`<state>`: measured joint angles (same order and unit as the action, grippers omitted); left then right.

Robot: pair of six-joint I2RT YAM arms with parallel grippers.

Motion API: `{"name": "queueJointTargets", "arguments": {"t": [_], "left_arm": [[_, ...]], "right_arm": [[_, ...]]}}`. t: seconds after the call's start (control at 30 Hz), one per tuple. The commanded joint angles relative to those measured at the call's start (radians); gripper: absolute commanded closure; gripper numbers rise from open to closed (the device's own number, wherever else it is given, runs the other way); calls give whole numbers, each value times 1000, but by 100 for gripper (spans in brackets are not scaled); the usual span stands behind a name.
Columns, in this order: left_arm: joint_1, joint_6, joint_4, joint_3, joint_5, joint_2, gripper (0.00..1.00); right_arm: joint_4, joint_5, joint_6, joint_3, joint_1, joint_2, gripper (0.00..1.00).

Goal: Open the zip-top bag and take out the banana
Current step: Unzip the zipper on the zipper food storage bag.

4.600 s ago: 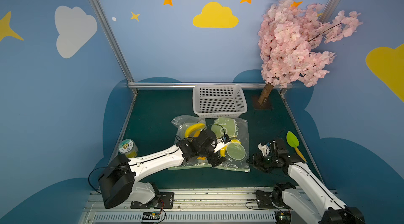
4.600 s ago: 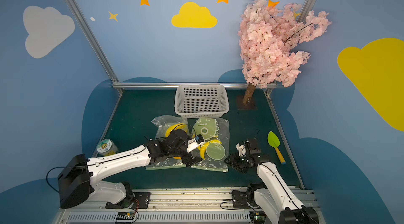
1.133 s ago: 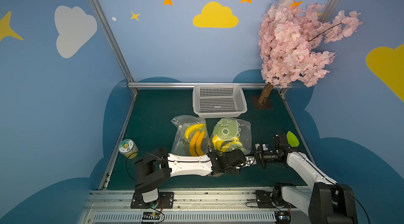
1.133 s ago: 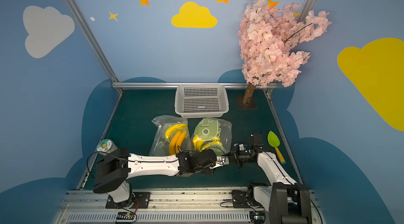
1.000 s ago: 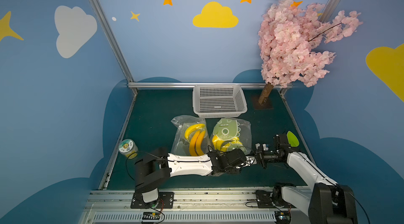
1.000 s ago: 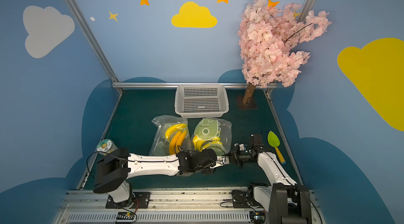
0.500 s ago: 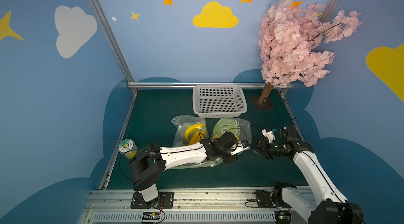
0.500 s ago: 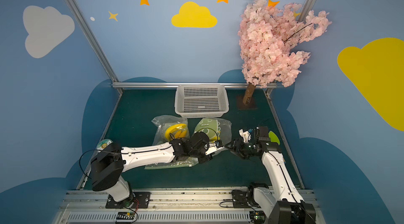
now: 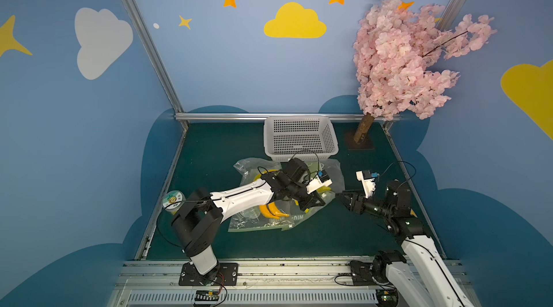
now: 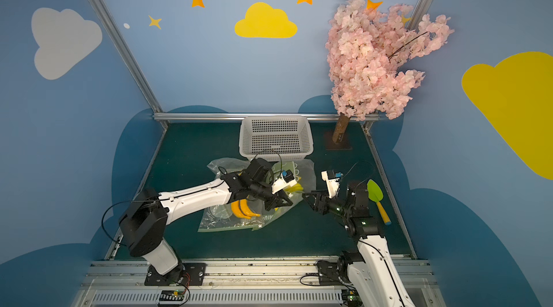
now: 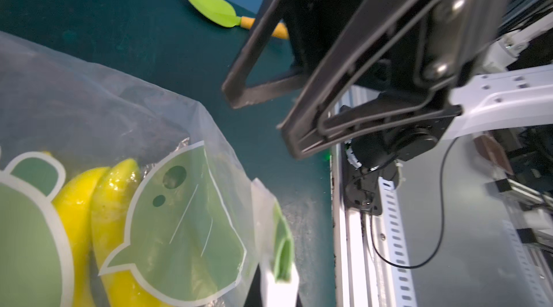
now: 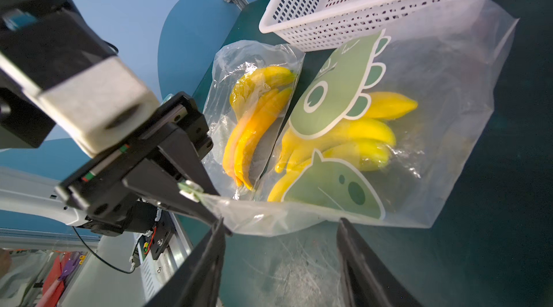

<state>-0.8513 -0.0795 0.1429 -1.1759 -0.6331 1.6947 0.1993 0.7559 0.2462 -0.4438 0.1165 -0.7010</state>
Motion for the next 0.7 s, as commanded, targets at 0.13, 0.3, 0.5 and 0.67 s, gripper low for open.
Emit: {"name": "queueJointTargets", "arguments": {"t": [0.13, 0.3, 0.5, 0.67], "left_arm": [[29, -28, 75, -45, -184, 32, 91], [49, -31, 88, -54, -216, 55, 91], [65, -36, 106, -82, -234, 86, 91], [80, -40, 124, -97, -241, 95, 92]], "right_arm": [[-368, 105, 9, 52, 6, -87, 40], [-204, 187, -108, -80, 12, -138, 40], [-121, 302, -150, -127, 17, -189, 40], [-74, 336, -192, -152, 41, -248, 40]]}}
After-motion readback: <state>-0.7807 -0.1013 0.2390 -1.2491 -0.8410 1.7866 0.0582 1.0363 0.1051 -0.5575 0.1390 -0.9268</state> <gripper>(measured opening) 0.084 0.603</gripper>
